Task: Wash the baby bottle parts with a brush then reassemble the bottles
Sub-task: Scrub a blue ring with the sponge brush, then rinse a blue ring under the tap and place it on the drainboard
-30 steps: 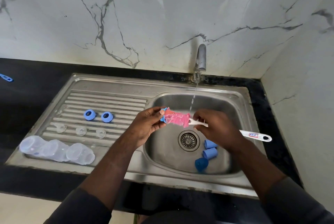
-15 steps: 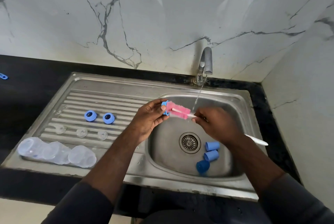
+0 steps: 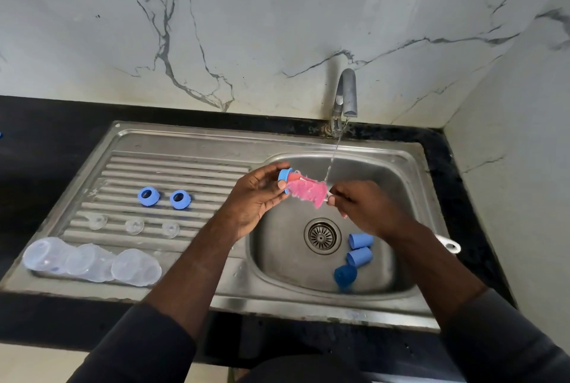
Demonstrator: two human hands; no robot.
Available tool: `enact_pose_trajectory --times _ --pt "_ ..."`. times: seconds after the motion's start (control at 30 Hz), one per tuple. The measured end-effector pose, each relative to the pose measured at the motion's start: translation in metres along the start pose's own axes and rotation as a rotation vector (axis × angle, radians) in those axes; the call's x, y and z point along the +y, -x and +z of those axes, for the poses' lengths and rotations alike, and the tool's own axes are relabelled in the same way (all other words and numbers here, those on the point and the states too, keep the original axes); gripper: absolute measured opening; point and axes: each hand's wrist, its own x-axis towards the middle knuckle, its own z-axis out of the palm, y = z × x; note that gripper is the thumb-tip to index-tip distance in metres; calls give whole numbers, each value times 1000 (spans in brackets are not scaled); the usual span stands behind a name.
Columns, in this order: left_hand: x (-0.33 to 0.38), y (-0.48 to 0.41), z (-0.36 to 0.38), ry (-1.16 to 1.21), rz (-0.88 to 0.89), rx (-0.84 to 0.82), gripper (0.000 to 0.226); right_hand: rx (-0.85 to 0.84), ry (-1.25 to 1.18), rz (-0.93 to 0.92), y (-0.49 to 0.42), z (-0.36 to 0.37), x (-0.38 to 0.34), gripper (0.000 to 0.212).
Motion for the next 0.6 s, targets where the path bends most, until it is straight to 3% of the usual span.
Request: enact_pose_trajectory --times 0.13,0.27,0.43,0.6 --pt "-4 1 4 57 11 -26 45 -179 -597 170 8 -3 -2 30" --pt "-4 1 9 31 37 -71 47 -328 -854 252 17 -8 5 36" --pt "-5 -3 18 24 62 -46 48 -387 -881 347 22 -14 25 34" --pt "-30 -11 28 217 -18 181 34 -107 -784 353 33 -10 56 25"
